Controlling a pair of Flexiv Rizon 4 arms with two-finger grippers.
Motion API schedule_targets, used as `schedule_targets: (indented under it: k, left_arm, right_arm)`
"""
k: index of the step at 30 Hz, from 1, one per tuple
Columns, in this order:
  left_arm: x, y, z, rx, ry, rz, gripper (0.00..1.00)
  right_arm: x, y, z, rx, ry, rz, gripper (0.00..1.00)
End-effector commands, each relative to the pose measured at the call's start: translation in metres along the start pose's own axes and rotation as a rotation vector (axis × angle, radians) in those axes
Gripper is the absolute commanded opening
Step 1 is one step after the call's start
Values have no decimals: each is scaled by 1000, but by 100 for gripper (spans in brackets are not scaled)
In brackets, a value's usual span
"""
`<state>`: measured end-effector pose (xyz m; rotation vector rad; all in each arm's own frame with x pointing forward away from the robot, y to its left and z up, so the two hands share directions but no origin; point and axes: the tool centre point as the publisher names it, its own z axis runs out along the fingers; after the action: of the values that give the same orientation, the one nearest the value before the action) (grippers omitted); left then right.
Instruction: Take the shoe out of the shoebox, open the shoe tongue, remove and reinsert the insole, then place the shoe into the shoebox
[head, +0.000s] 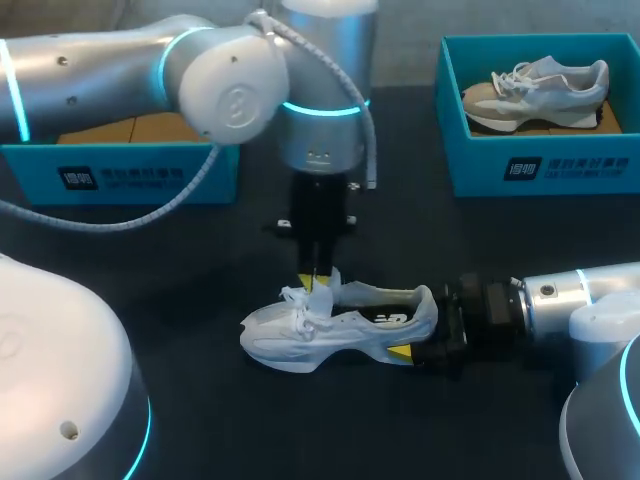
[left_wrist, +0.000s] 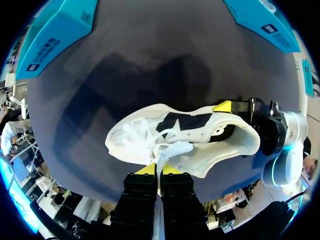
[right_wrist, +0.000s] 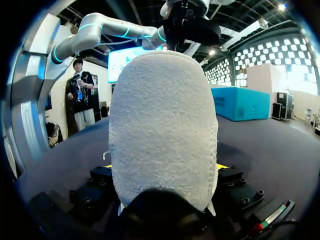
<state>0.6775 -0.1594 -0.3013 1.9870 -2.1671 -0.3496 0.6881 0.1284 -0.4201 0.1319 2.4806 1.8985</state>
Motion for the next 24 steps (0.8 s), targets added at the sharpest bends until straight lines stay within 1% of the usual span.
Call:
schedule_targets:
  k: [1,7,12,24]
  left_arm:
    - [-17,7,1,23,162,-19,0]
    - [-28,2,4,13,183,-38,0]
    - [-36,0,8,28,192,-52,0]
    - [-52,-8,24,-32,205,-65,0]
  right_arm:
    - [0,0,0,5,0,1,0]
    - [0,0,0,5,0,1,0]
    - [0,0,0,5,0,1,0]
    - [0,0,0,5,0,1,0]
